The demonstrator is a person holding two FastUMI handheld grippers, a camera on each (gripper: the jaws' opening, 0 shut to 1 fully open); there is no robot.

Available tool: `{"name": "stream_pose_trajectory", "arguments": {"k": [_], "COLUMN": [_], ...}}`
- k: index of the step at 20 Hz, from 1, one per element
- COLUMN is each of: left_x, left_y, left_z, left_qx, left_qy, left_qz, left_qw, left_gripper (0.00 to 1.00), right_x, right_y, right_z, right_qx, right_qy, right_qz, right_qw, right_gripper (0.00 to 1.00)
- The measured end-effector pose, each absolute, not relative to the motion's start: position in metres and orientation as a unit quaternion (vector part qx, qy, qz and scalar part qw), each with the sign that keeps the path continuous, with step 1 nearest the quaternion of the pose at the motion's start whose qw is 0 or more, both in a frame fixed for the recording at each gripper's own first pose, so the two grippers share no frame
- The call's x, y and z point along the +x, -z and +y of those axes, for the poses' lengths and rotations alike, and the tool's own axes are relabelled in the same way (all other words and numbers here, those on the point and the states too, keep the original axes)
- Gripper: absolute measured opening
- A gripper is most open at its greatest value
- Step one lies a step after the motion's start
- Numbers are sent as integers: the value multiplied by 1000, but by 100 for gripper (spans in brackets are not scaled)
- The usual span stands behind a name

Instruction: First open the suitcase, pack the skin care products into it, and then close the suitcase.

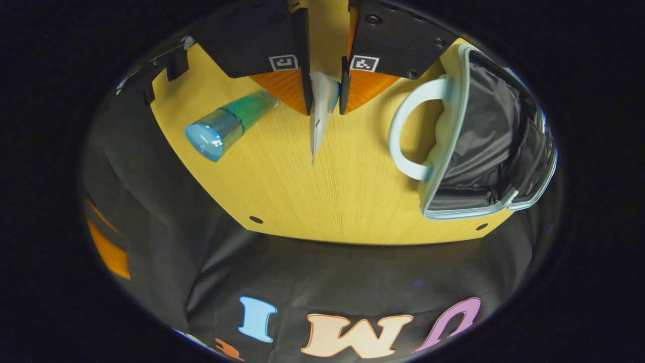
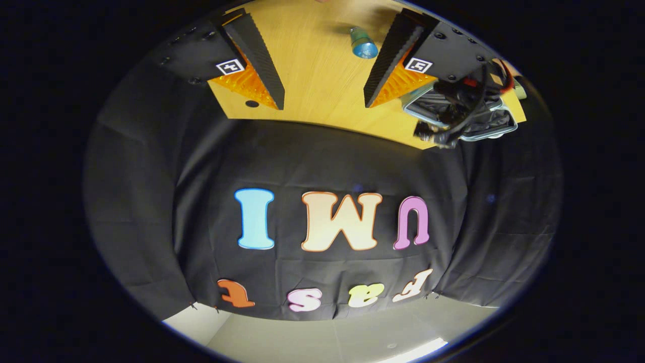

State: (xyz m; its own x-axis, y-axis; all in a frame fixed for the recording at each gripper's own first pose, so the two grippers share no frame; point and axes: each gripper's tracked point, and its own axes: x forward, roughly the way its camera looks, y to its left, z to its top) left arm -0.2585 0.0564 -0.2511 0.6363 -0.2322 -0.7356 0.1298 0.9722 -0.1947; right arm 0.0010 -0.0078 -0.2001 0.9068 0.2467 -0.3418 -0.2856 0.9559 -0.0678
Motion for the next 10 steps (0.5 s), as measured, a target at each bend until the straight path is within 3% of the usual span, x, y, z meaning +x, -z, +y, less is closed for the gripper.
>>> {"name": "stream_pose_trajectory", "arguments": {"k": [10], "left_x": [-261], "left_y": [187], "left_z": [98], "left_qx": [-62], "left_qy": [63], "left_qz": [380], "left_qw": [921], "left_gripper": [23], "right_x": [-31], "right_y": [330], "right_z": [22], "right_qx": [-94], "right_qy": [-196], "right_qz": [274], "right_qw": [937], "right_gripper": [100]}}
